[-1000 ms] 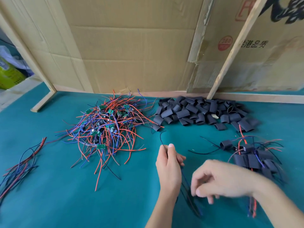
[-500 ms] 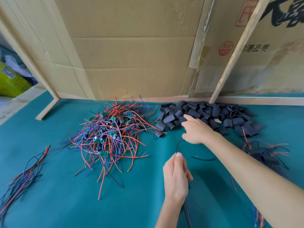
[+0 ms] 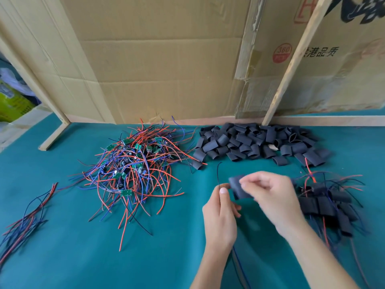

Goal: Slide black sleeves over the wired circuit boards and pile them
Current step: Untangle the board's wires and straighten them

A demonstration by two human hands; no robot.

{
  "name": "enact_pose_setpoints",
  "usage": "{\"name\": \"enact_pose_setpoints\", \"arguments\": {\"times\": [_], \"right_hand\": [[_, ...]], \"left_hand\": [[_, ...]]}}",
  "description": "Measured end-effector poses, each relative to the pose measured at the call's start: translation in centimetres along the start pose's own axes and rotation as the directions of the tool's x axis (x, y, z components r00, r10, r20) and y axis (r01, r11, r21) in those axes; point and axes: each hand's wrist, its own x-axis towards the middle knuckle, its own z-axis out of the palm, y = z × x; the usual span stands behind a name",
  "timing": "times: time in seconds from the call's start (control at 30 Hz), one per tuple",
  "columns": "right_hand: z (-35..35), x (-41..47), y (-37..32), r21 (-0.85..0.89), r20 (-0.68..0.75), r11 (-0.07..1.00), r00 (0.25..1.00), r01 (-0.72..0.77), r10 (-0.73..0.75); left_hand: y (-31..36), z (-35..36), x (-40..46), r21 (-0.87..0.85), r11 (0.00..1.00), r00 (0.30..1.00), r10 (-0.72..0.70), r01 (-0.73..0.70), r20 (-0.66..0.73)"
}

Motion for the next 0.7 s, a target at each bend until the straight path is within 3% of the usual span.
{"name": "enact_pose_setpoints", "arguments": {"times": [0.13,0.27,0.43,0.7], "right_hand": [[2.0,-1.7,1.2,0.253,0.023,0.966,0.998,-0.060,0.056],[1.3,-2.2,1.8,0.532,0.101,0.833,0.988,-0.152,0.116],[-0.6,-2.2,1.9,0.548,0.288,0.805,0.955,-0.228,0.075],[-0.7,-2.2,2.0,0.495,0.266,0.849,0.962,-0.185,0.055]], "left_hand": [[0.6,0.1,-0.4,0.035,0.999,1.000,0.001,-0.001,-0.012],[0.6,0.2,-0.5,0.038,0.999,0.999,0.013,-0.015,0.048],[0.3,0.3,-0.7,0.070,0.996,0.988,0.040,-0.051,0.147],[0.4,0.5,-0.8,0.077,0.995,0.977,0.038,-0.056,0.209]]}}
